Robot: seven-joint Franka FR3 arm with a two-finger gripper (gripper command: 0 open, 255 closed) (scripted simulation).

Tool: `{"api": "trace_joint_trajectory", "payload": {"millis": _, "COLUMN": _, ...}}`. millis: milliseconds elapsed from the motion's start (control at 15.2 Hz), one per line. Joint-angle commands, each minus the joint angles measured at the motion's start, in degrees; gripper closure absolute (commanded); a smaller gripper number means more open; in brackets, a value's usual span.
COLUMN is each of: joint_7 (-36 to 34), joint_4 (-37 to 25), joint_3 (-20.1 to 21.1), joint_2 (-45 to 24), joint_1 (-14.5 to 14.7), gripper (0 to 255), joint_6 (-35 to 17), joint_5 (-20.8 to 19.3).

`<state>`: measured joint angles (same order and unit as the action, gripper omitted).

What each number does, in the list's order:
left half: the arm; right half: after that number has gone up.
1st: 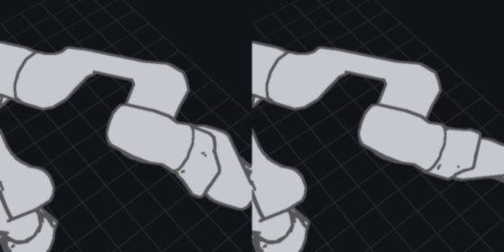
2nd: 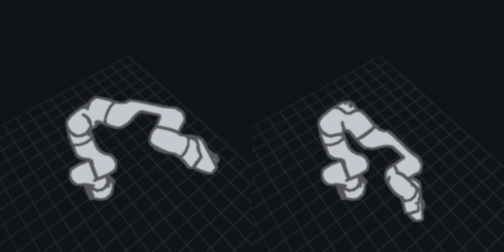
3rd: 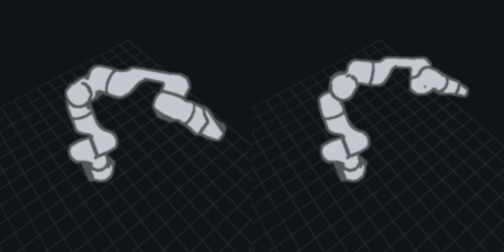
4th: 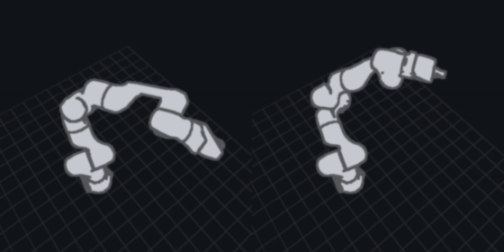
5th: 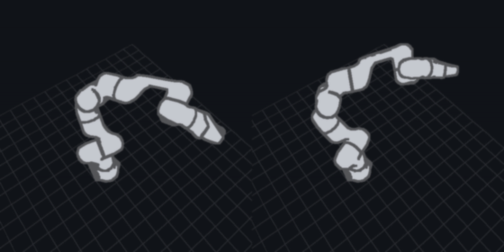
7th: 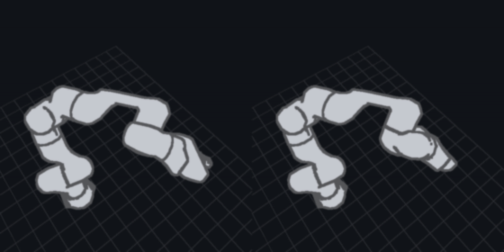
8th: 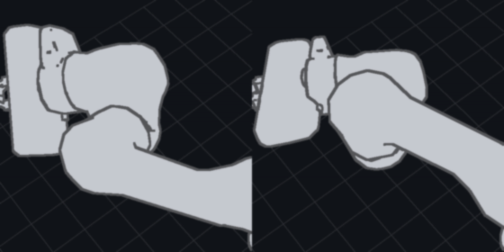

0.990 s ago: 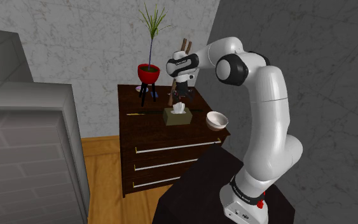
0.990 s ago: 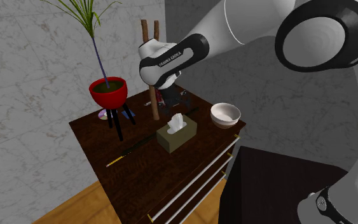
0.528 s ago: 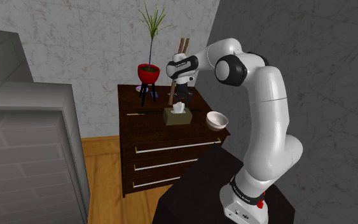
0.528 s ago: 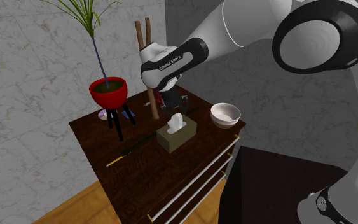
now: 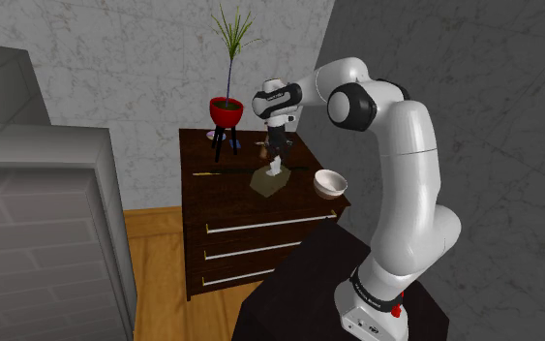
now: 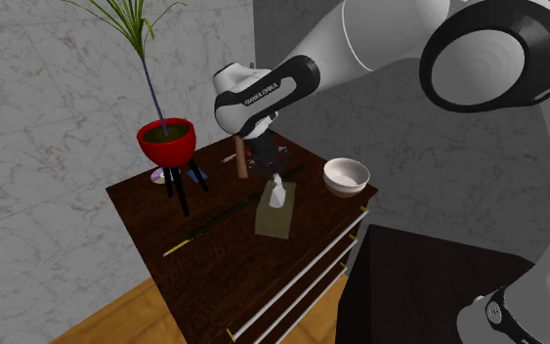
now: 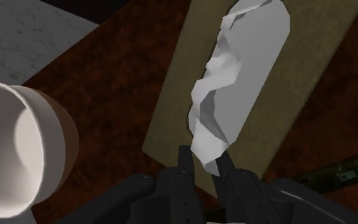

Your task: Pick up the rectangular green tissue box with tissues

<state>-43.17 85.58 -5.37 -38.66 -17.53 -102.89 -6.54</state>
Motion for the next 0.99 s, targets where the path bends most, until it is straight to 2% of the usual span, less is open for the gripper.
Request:
{"api": "trace_joint_trajectory", "payload": {"millis": 0, "joint_7": 0.1, "joint_4": 0.0, "joint_3": 0.0, "joint_2": 0.8, "joint_1": 0.1, "gripper": 255, "joint_6": 0.8, "joint_5": 0.0}}
{"api": "trace_joint_trajectory", "payload": {"millis": 924, "joint_7": 1.0, "joint_4": -3.0, "joint_3": -0.2, "joint_2": 4.8, "joint_1": 0.2, "gripper": 255, "joint_6": 7.9, "joint_5": -0.1}}
